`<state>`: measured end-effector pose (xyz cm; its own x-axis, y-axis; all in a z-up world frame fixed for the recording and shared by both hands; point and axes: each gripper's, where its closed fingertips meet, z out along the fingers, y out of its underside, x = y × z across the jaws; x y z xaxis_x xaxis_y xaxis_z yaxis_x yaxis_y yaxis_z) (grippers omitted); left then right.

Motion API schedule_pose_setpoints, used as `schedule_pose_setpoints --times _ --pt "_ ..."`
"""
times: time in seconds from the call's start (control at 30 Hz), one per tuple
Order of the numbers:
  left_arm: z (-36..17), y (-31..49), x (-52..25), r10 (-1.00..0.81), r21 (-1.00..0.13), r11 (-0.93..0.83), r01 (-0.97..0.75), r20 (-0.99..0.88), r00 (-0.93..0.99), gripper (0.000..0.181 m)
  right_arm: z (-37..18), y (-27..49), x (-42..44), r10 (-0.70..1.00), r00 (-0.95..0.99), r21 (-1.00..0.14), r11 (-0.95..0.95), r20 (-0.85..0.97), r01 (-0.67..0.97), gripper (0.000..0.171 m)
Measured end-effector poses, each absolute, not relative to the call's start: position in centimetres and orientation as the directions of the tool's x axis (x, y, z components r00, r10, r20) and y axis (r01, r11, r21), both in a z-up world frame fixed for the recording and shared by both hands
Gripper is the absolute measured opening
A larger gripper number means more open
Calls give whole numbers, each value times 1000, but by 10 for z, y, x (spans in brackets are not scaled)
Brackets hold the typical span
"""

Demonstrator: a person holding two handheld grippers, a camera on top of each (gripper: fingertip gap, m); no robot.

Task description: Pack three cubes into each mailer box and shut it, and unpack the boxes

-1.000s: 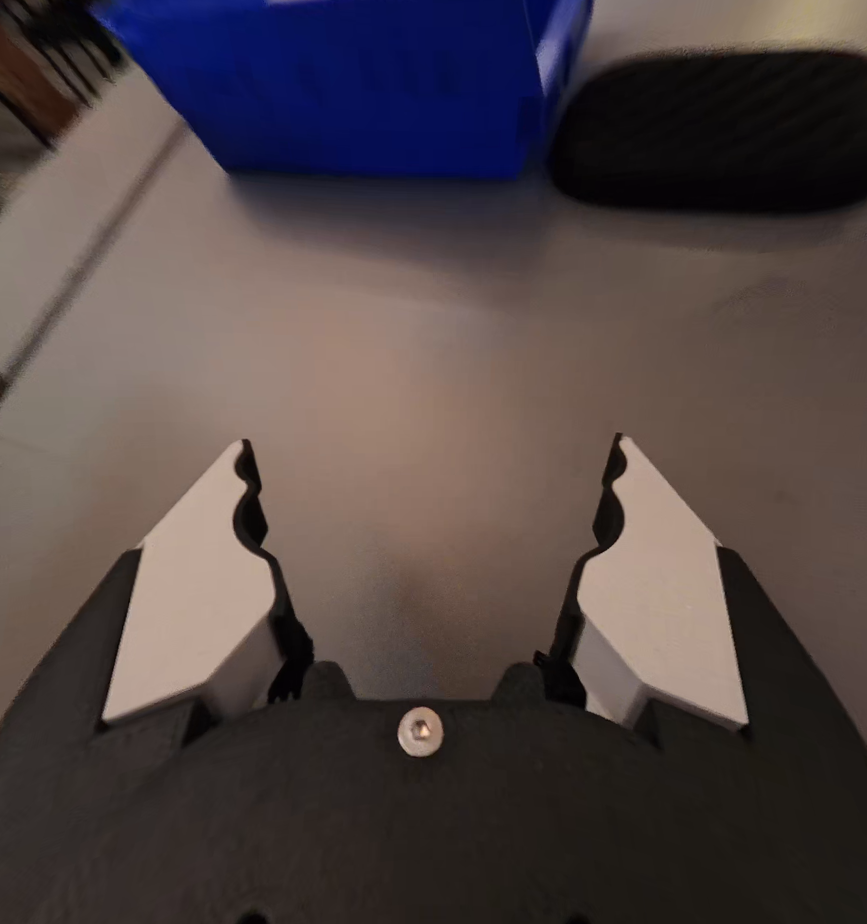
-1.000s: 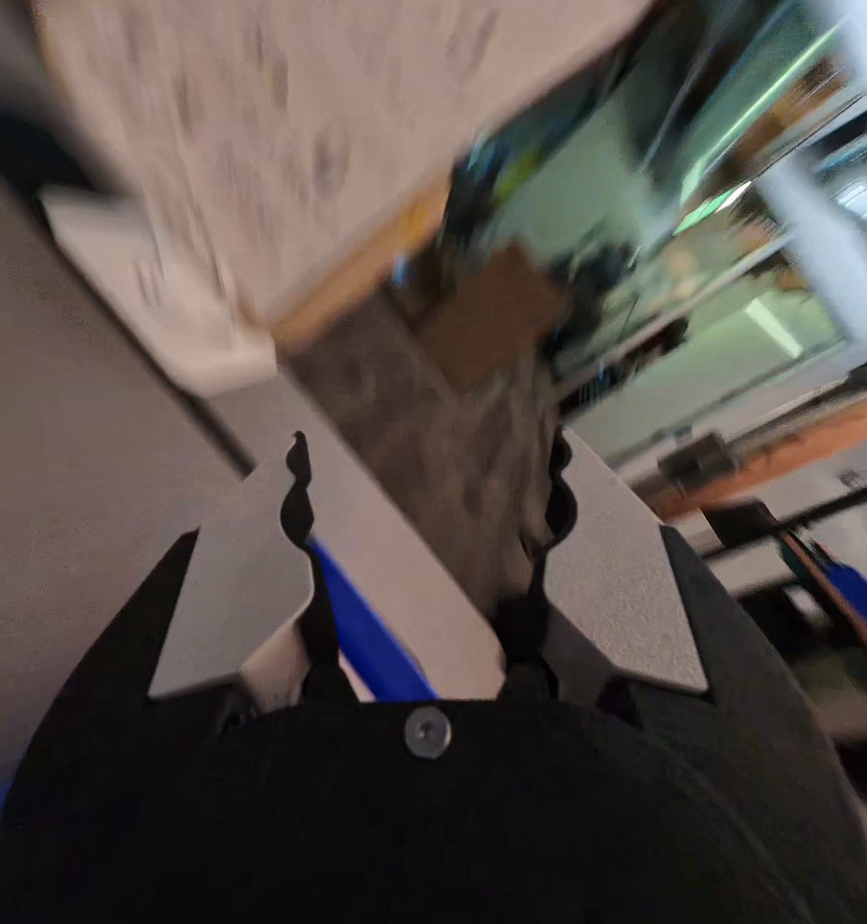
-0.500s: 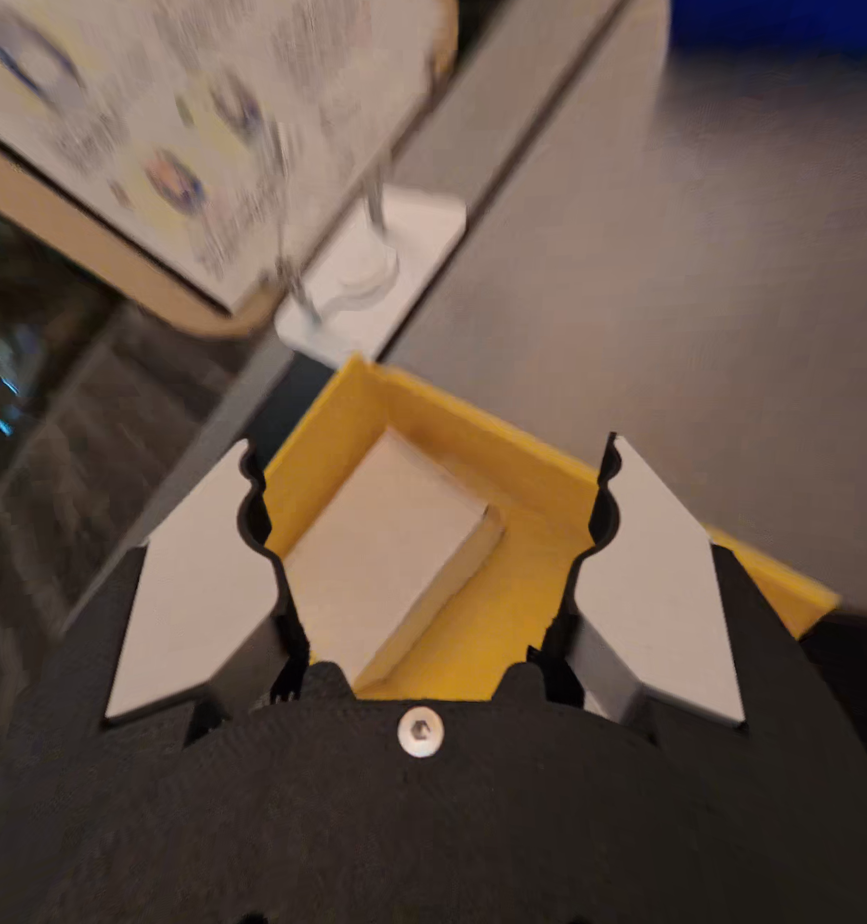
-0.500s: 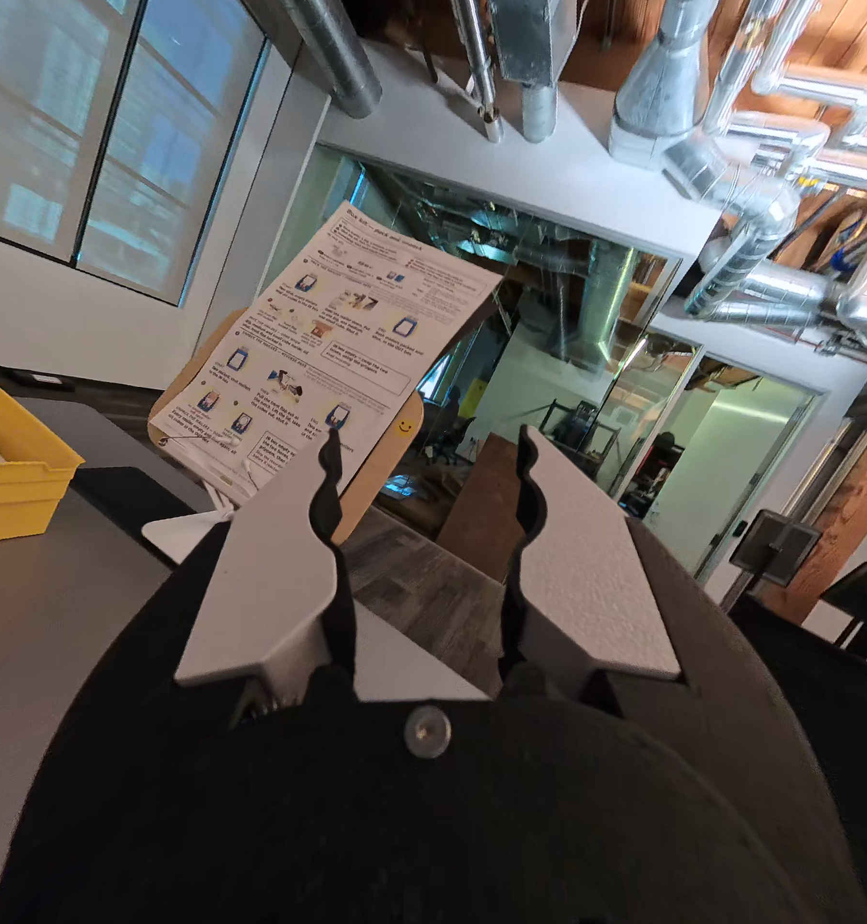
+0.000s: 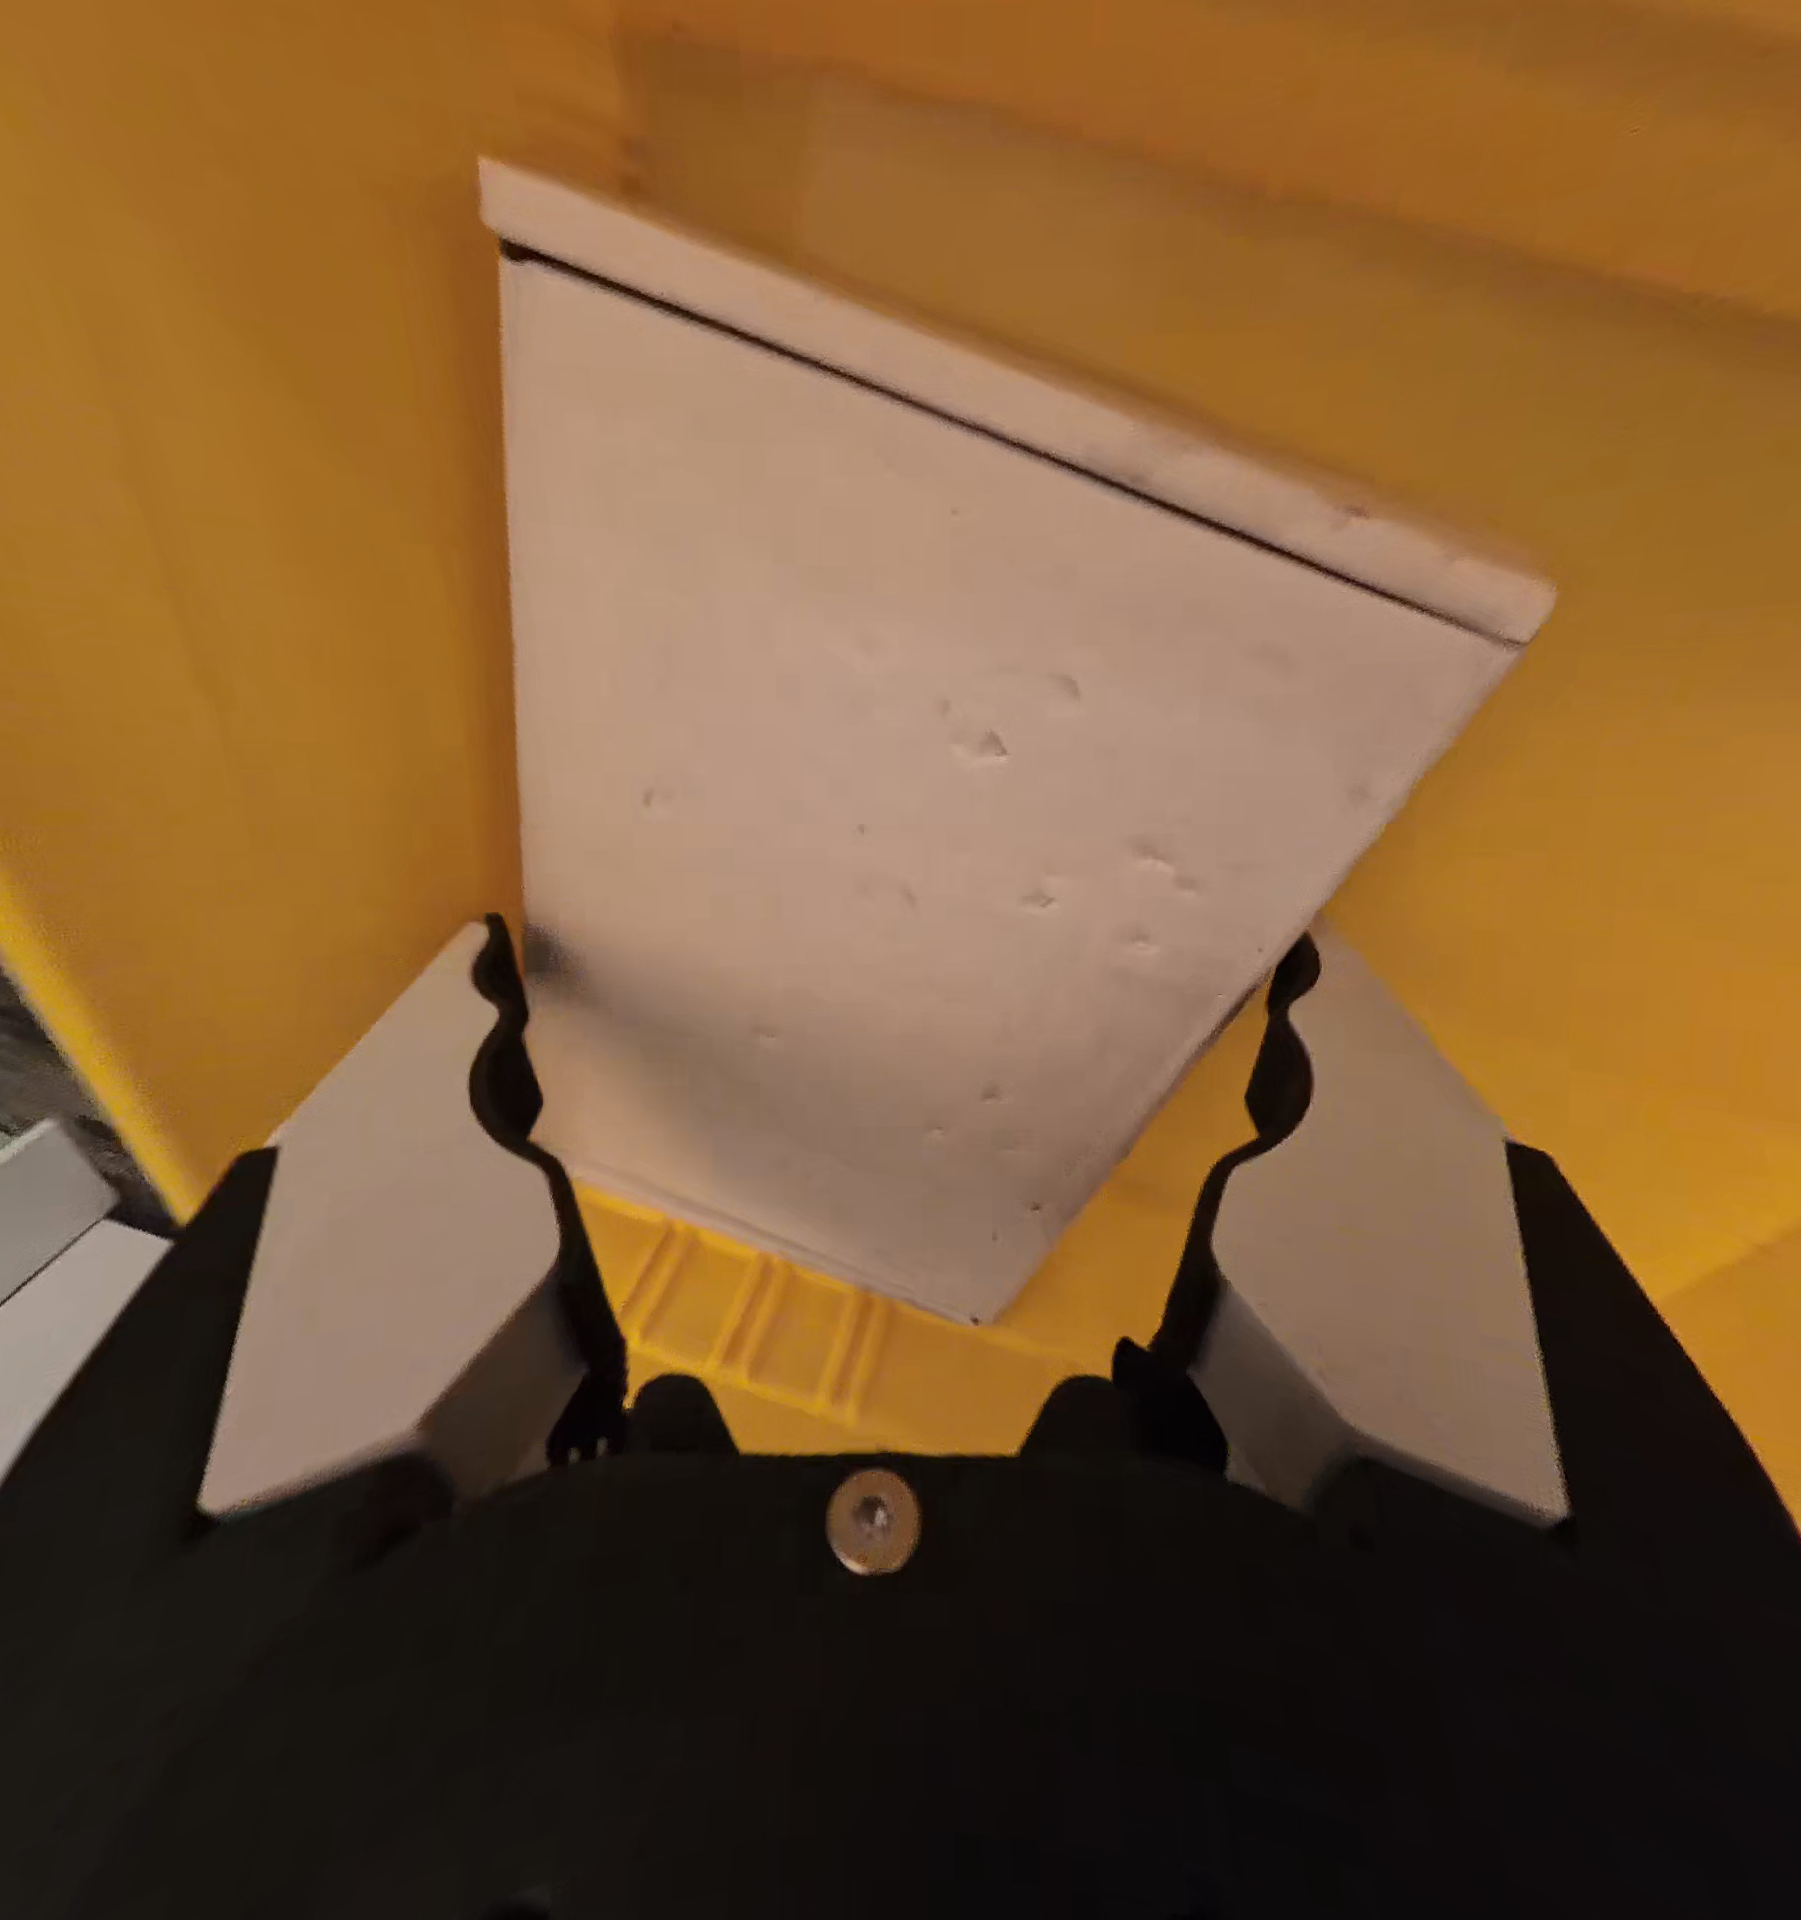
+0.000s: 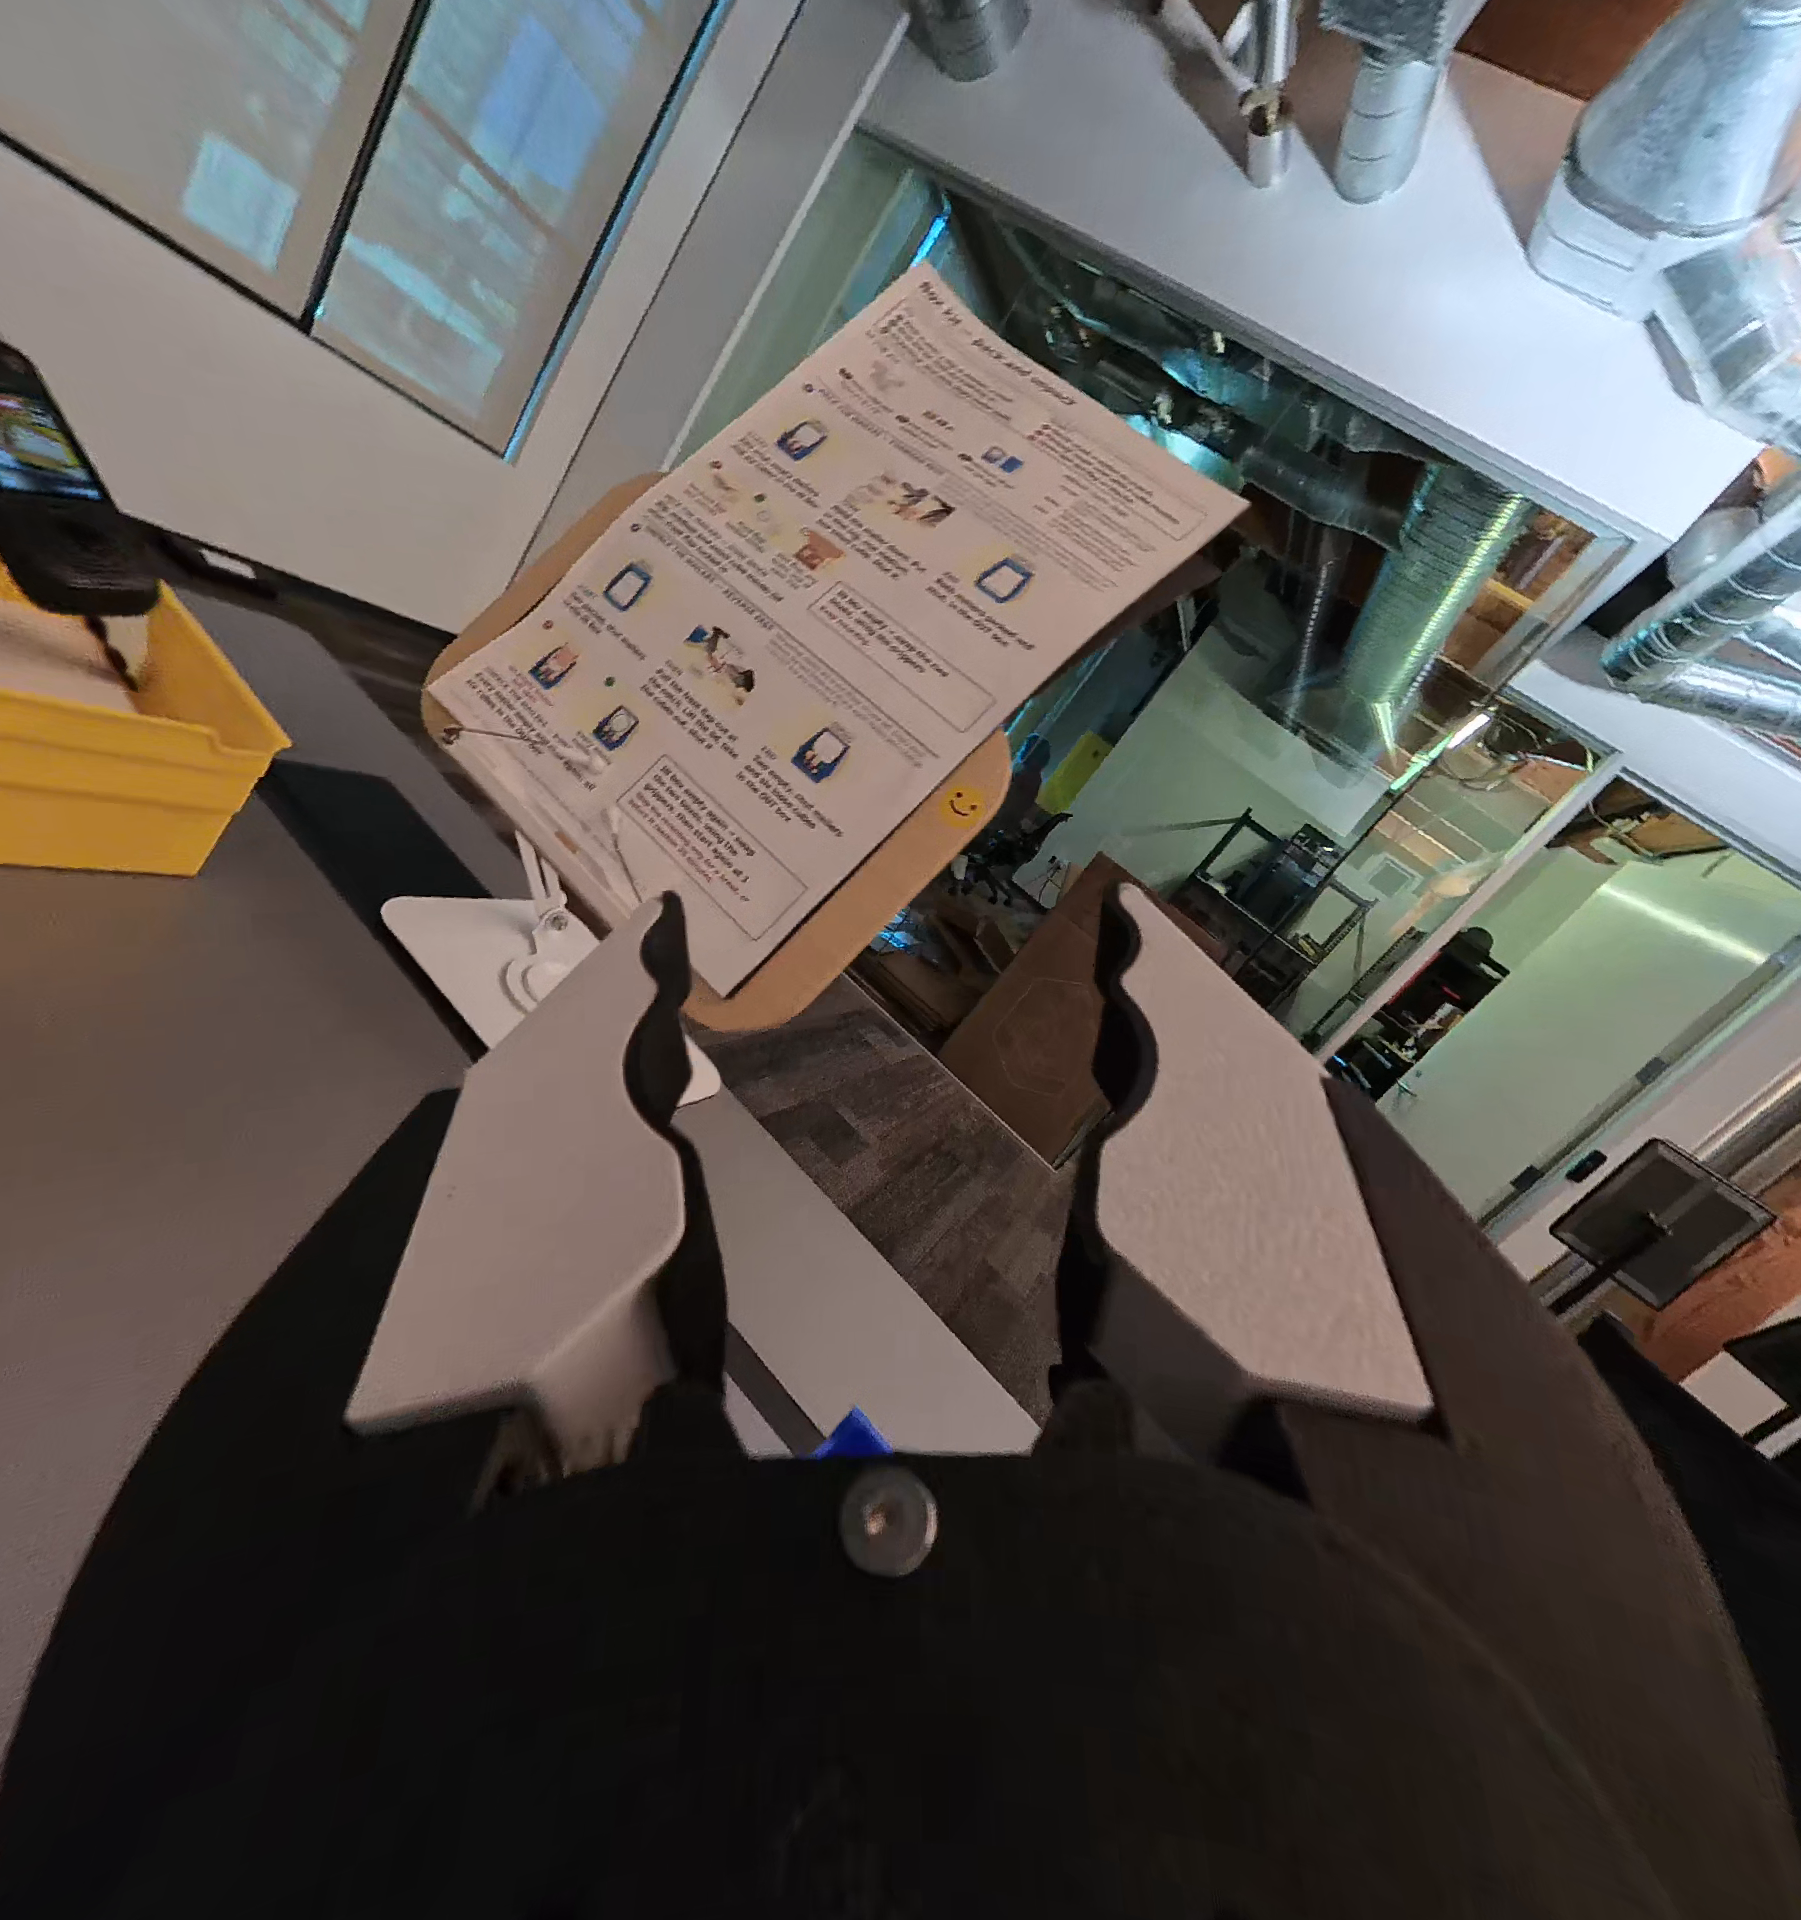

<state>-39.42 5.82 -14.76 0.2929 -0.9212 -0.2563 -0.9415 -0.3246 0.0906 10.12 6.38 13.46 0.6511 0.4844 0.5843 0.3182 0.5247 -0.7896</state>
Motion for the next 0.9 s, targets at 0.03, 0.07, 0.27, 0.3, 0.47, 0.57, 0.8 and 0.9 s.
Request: schedule_pose_setpoints --times 0.03,0.07,0.27,0.3,0.47,0.57,0.8,0.9 --pt "-150 57 -395 -922 95 -331 -939 -247 300 141 132 63 97 496 637 -788 525 590 321 79" --pt "-151 58 -395 -919 97 -336 -937 -251 304 140 130 63 94 504 626 -787 524 596 326 79" --pt "-142 29 -393 -912 112 -399 -910 -150 382 133 117 66 84 528 588 -782 510 613 358 79" --pt "-140 32 -389 -910 77 -400 -913 -155 385 131 117 66 83 533 587 -784 510 610 353 79" --pt "-156 36 -388 -897 92 -438 -894 -120 426 139 112 68 82 541 577 -786 500 612 364 80" --pt "-161 34 -389 -898 100 -438 -893 -90 430 139 109 68 82 549 572 -789 494 609 366 81" --pt "-146 33 -390 -871 99 -487 -868 -125 475 133 110 67 85 562 566 -794 494 603 354 80" --pt "-134 30 -390 -857 112 -512 -851 -137 497 133 114 64 88 563 567 -794 501 601 344 80"
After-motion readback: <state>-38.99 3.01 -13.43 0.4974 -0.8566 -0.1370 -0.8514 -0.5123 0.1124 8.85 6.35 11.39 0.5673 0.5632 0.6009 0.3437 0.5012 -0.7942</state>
